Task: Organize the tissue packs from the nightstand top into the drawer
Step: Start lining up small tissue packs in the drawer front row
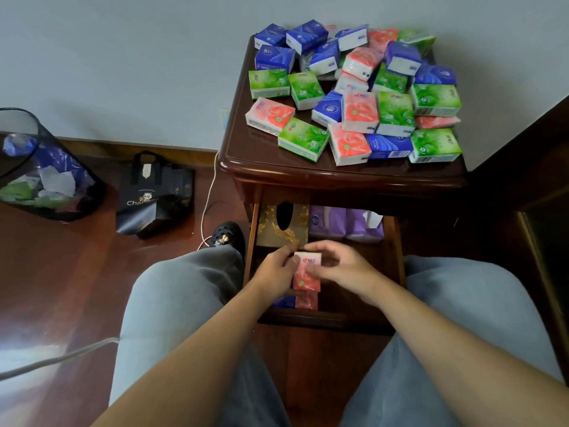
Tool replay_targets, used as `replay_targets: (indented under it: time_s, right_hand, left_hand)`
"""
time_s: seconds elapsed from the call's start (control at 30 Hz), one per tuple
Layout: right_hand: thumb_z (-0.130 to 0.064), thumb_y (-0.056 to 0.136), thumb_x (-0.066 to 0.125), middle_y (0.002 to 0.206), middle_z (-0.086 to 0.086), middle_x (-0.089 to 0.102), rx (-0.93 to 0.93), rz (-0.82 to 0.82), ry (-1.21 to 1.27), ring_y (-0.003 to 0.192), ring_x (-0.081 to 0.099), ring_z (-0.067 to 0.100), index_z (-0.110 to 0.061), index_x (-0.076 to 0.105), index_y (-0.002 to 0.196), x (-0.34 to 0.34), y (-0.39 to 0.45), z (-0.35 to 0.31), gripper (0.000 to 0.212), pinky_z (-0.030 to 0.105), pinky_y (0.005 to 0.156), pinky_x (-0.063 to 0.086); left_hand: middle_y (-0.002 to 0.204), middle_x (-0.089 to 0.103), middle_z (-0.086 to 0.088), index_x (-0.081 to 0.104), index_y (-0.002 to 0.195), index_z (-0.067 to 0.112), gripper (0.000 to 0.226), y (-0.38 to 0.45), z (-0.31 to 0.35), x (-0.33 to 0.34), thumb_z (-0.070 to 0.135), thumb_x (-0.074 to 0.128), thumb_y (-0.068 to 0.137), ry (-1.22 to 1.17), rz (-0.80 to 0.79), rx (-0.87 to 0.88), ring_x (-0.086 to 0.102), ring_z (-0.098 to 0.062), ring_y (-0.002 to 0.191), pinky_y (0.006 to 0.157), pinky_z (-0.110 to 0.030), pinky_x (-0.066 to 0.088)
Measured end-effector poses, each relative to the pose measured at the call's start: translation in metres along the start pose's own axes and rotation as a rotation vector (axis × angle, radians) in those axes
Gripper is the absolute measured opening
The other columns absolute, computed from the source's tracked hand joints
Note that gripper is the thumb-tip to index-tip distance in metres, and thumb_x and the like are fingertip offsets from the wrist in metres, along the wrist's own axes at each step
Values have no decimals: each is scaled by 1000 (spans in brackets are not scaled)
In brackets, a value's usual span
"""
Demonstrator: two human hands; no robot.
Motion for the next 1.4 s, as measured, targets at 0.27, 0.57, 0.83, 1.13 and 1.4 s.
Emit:
replay_targets:
  time_s: [0.27, 0.57, 0.83, 1.13, 1.4]
  right_hand:
    - [-8, 93, 75, 123, -3, 66, 272, 203, -314, 110, 64, 15, -25, 67, 128, -28, 10, 42, 40, 33, 88, 58]
    - [-9, 94, 71, 138, 8, 49, 386, 171, -598, 118, 61, 26, -29, 70, 123, -15, 23, 81, 35, 31, 103, 51]
    - [-35, 96, 69, 151, 8, 43, 379, -6, -792, 143, 39, 33, -31, 60, 143, -5, 32, 80, 48, 41, 117, 38]
    - [-30, 100, 59, 154, 2, 43, 249, -193, -764, 147, 30, 33, -33, 48, 153, 22, 40, 75, 54, 45, 121, 30]
    - [-28, 99, 62, 133, -7, 58, -42, 150, -620, 134, 42, 19, -33, 64, 133, 4, 9, 30, 34, 35, 112, 38]
  left_hand:
    - [147, 52, -6, 51, 148, 21, 48, 18, -13, 2, 9, 54, 102, 699, 39, 18, 53, -26, 133, 112, -43, 47]
    - [168, 12, -10, 22, 162, 33, 66, 26, -29, 3, 26, 53, 103, 1057, -87, -231, 11, -44, 152, 121, -58, 26]
    - [168, 12, -8, 23, 160, 37, 69, 31, -37, 0, 28, 56, 100, 1111, -101, -233, 7, -44, 152, 118, -60, 29]
    - [168, 16, -7, 23, 163, 32, 68, 34, -40, -3, 27, 53, 102, 1113, -167, -229, 9, -44, 153, 121, -59, 25]
    - [140, 50, -4, 49, 142, 25, 40, 4, -7, -5, 33, 53, 103, 922, 97, 113, 52, -25, 126, 104, -48, 49]
Point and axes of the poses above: each hand's wrist, its own y-axis towards the middle knuckle, its own x-axis out of the palm, z = x × y, the point moved 3 cm from there along y, towards the middle knuckle
